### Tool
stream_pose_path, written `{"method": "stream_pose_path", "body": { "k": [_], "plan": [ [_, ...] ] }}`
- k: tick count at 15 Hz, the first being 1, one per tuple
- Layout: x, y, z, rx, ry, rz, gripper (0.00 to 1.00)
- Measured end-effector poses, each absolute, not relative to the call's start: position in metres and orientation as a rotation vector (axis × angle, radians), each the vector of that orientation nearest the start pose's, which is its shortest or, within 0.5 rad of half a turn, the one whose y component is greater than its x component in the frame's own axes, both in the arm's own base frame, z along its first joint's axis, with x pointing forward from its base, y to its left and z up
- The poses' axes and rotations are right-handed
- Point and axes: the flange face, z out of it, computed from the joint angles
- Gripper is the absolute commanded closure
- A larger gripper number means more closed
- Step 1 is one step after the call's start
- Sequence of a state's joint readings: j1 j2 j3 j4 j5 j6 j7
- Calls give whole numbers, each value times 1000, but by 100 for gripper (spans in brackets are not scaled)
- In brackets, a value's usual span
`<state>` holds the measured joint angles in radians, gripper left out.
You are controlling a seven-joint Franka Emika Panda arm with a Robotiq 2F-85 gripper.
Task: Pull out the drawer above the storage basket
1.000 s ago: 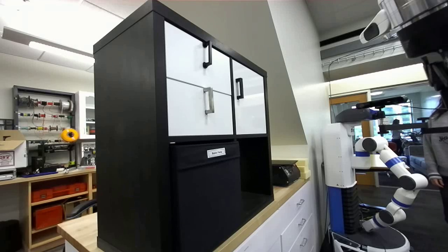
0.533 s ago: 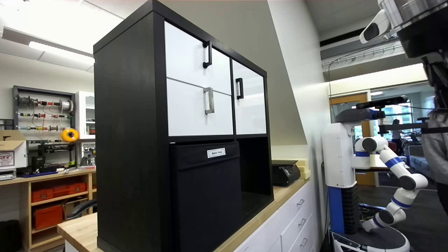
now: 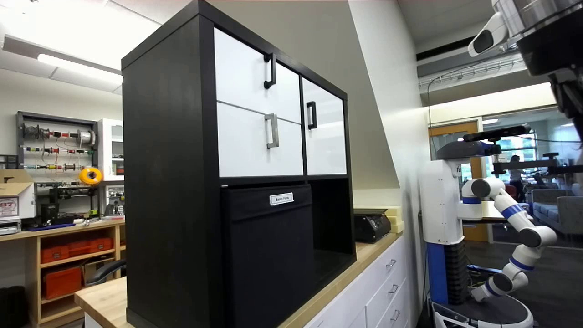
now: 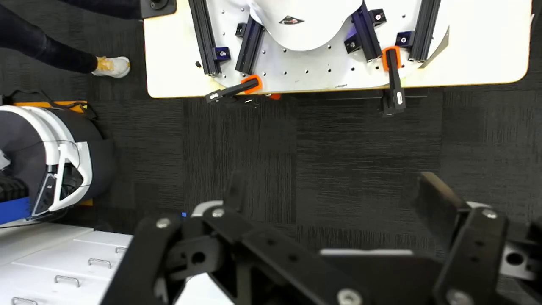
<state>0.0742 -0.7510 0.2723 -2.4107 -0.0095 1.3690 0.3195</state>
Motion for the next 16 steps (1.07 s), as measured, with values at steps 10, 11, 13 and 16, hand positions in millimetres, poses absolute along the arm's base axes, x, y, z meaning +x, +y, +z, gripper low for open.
{"method": "stream_pose_path", "body": {
  "k": [10,11,13,16],
  "plan": [
    [271,114,532,-3389,124,409,0],
    [271,114,532,-3389,124,409,0],
    [271,114,532,-3389,124,407,0],
    [288,119,545,-3398,102,247,0]
  ]
}}
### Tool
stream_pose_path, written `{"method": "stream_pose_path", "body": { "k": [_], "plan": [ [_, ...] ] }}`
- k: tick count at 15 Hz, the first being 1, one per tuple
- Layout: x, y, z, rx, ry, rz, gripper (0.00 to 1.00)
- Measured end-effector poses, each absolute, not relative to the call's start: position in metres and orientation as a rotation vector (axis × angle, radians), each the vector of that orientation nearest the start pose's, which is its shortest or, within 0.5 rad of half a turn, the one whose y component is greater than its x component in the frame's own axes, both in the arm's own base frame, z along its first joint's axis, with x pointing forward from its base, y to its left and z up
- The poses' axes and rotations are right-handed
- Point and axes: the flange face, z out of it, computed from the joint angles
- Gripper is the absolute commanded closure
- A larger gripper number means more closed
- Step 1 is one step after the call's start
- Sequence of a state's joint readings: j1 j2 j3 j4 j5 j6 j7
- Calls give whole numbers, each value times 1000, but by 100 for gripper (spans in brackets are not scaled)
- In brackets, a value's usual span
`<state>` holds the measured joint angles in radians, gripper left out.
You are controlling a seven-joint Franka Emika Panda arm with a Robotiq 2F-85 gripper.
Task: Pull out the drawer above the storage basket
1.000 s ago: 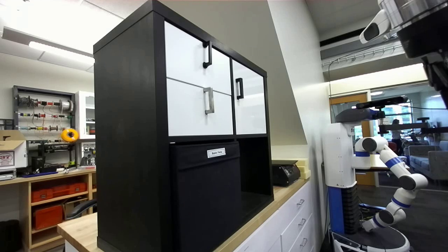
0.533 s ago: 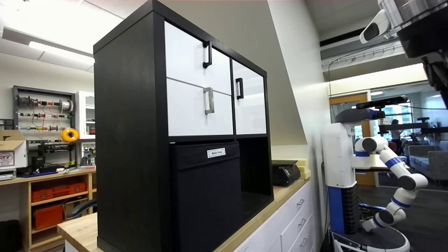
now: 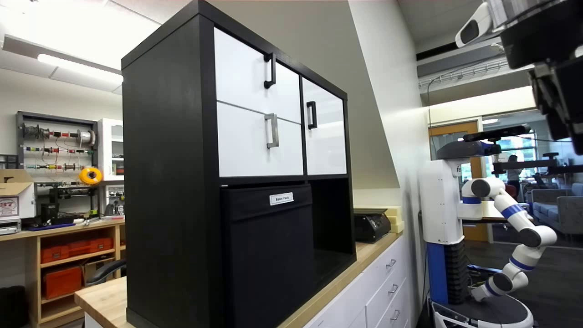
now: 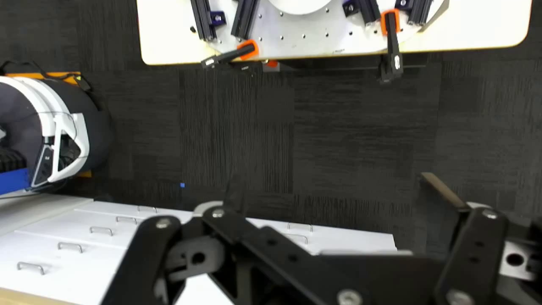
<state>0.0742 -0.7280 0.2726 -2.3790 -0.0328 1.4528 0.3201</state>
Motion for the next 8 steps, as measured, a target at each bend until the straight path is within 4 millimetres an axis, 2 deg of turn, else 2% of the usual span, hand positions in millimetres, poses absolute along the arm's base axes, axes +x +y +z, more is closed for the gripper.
{"method": "stream_pose_path", "body": {
  "k": [8],
  "plan": [
    [333,129,574,-3410,57,-141,0]
  ]
}}
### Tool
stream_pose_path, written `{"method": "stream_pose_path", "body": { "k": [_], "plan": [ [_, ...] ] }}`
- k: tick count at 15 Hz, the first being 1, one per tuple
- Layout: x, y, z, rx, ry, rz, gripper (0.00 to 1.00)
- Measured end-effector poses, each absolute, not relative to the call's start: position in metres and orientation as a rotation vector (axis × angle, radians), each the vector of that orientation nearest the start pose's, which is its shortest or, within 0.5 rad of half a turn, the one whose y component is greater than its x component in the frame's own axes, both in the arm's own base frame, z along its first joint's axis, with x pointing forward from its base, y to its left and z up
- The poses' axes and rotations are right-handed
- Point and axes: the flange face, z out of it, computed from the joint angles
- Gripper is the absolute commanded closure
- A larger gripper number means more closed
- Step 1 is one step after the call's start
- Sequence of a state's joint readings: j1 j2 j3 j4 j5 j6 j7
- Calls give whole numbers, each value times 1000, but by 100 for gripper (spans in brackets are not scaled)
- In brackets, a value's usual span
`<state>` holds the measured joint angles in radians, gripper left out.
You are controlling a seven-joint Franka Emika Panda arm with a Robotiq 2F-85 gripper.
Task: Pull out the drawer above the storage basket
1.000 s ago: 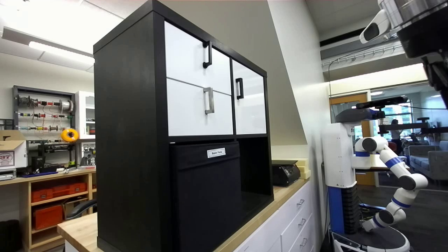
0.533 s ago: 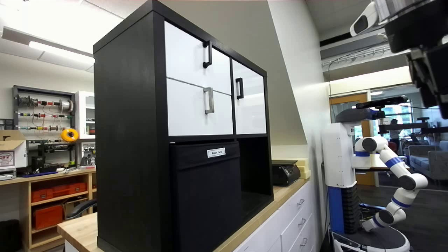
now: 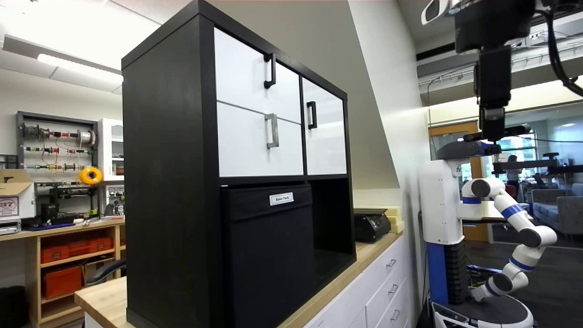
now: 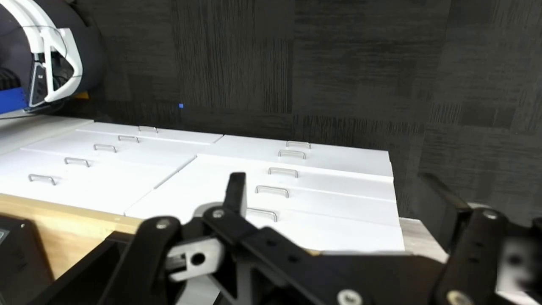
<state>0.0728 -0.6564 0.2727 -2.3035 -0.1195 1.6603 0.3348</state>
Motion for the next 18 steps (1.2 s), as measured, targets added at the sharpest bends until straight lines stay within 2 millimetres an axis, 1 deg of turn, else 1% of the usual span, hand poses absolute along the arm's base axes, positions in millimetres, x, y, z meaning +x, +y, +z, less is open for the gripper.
{"method": "stream_pose_path", "body": {
  "k": [4,7,9,13,18],
  "plan": [
    [354,126,591,-3404,53,-319,0],
    [377,123,603,-3390,55,-428,0],
    [396,121,608,-3380,52,-487,0],
    [436,120,612,-3371,56,-553,0],
    [482,123,607,-3377,83,-570,0]
  ]
}}
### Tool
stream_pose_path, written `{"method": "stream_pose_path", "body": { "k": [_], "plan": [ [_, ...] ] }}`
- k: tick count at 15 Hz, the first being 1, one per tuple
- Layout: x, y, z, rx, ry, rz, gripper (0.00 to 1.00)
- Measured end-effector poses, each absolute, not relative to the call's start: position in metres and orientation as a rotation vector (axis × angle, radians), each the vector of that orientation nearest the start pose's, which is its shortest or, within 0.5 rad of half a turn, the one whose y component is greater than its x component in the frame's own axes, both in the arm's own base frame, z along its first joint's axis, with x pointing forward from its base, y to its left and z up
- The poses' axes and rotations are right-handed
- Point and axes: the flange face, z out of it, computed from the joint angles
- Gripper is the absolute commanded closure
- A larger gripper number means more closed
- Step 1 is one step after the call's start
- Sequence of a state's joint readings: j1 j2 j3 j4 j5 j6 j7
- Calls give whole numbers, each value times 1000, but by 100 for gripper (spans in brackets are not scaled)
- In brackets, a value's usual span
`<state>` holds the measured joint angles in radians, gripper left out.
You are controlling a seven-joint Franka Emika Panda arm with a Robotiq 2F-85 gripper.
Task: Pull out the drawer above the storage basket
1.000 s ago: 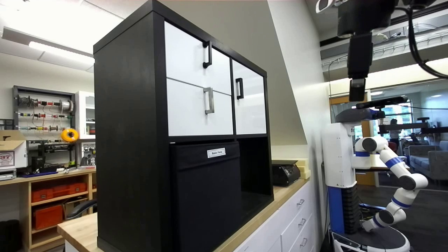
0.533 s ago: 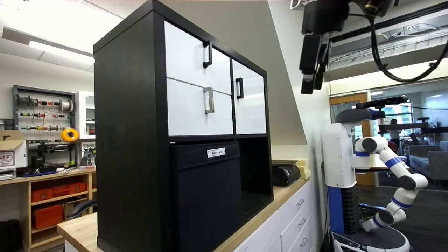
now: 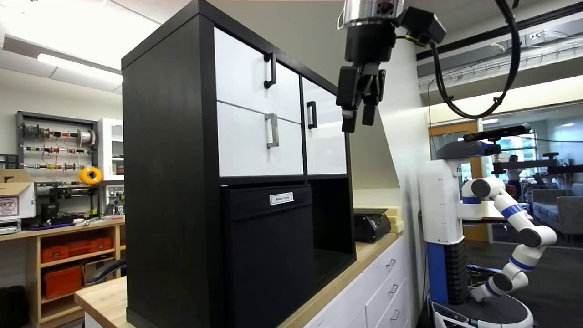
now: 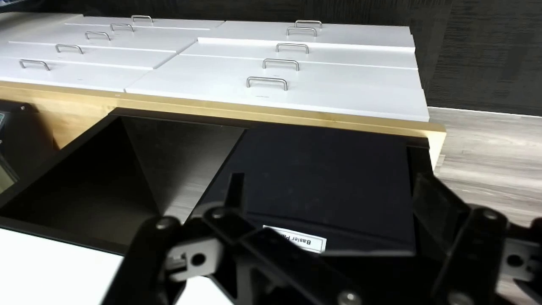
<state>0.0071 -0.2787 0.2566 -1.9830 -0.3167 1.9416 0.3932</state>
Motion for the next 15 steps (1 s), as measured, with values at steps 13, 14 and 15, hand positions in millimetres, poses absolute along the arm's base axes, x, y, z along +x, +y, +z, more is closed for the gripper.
{"method": "stream_pose_path", "body": {
  "k": [13,14,15],
  "plan": [
    [512,125,605,-3373,102,-577,0],
    [512,125,604,-3374,101,-576,0],
    [513,125,604,-3372,100,-578,0]
  ]
}}
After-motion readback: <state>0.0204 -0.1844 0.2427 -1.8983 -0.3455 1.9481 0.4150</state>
